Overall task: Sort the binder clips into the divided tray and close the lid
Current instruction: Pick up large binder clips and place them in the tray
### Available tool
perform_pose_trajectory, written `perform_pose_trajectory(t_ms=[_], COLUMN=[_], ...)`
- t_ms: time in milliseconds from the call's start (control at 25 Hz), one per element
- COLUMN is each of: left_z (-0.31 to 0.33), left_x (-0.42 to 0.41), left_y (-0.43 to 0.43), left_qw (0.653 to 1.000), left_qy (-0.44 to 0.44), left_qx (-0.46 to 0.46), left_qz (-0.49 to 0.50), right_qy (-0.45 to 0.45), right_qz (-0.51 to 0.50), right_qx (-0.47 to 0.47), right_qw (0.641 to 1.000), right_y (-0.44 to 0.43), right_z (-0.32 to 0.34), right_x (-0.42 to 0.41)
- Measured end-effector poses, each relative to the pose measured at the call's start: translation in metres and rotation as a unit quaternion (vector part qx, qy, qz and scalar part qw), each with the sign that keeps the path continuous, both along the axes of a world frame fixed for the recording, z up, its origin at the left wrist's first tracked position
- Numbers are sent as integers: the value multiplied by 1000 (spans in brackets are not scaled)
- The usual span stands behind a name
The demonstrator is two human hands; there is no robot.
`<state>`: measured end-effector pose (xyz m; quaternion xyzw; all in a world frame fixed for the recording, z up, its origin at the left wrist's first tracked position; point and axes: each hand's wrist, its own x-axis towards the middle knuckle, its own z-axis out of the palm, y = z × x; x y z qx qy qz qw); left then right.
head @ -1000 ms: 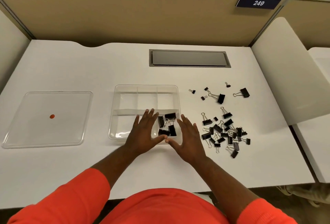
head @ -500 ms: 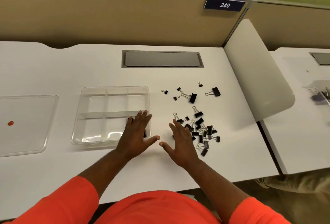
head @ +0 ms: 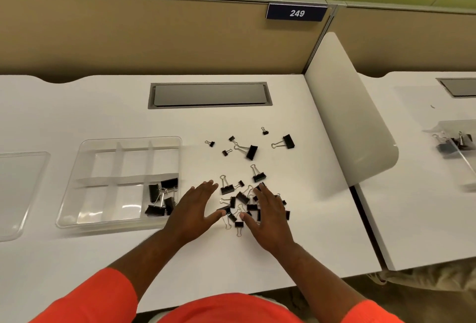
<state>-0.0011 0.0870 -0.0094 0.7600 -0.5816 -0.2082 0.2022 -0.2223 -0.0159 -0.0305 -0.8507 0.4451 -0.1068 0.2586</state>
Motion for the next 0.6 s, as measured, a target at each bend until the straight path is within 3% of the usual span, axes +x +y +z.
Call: perform_pose_trajectory(t_ms=[600], left_z=[-32], left_x=[-35], left_y=[-146], left_qw=[998], left_qy=[25], left_qx=[35], left_qz=[40], right_qy=[-21], right_qz=[-42], right_qx=[50], right_qw=[998], right_y=[-179], right_z=[-33], right_x=[-52])
